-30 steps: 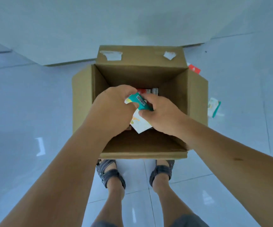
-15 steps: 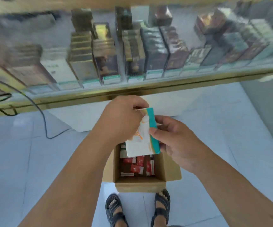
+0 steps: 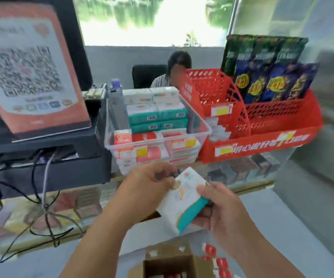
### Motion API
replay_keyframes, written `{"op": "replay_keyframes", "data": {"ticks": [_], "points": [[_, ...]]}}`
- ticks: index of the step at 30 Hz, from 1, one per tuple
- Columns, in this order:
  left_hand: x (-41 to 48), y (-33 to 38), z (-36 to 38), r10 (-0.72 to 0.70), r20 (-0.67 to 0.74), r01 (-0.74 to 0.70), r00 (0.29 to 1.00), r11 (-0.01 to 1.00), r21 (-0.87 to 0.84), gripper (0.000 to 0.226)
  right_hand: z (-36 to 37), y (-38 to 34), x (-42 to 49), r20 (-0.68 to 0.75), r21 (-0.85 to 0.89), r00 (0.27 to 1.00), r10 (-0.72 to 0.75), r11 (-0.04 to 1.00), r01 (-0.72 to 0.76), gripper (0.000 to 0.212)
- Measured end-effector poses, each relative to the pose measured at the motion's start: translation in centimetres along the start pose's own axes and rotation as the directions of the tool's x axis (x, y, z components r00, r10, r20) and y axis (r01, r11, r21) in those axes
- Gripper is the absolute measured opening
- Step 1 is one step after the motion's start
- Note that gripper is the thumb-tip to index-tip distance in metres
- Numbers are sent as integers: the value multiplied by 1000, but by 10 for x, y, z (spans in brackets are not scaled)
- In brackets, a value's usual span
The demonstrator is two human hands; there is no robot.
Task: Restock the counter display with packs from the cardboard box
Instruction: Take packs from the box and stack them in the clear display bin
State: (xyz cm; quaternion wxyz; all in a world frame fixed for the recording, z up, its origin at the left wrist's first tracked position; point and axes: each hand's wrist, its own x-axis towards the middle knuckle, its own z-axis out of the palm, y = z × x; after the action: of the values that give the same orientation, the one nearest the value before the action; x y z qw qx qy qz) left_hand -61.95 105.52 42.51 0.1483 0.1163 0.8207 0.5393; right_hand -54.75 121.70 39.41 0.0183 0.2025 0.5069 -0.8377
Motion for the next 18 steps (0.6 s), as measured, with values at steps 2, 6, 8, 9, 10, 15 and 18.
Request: {"op": "replay_keyframes", "data": {"ticks": [2, 6, 8, 9, 10, 15, 18], "points": [[-3, 14, -12, 0, 26, 1, 1000, 999, -43, 20, 14, -20, -8, -39, 63, 998, -48, 997, 50, 34], [-7, 40, -37, -9, 34, 15, 999, 983, -181, 20, 38, -45, -21, -32, 120, 994, -103, 987, 106, 30], [-8, 47, -45, -2, 16, 5, 1000, 979, -204, 21, 47, -52, -26, -15, 101, 995, -100, 990, 101, 29], [-8, 50, -47, -1, 7, 3, 1000, 979, -203, 21, 50, -56, -28, -13, 72, 995, -97, 993, 97, 25], [-8, 53, -49, -4, -3, 3, 1000, 980, -199, 21, 52, -59, -28, -18, 22, 995, -100, 995, 100, 20], [6, 67, -59, -46, -70, 32, 996, 981, -191, 18, 51, -87, -12, 142, -761, 907, -397, 542, 356, 34], [24, 75, -60, -35, -130, 13, 991, 986, -165, 21, 57, -108, 9, 551, -834, 745, -376, -214, 508, 63]]}}
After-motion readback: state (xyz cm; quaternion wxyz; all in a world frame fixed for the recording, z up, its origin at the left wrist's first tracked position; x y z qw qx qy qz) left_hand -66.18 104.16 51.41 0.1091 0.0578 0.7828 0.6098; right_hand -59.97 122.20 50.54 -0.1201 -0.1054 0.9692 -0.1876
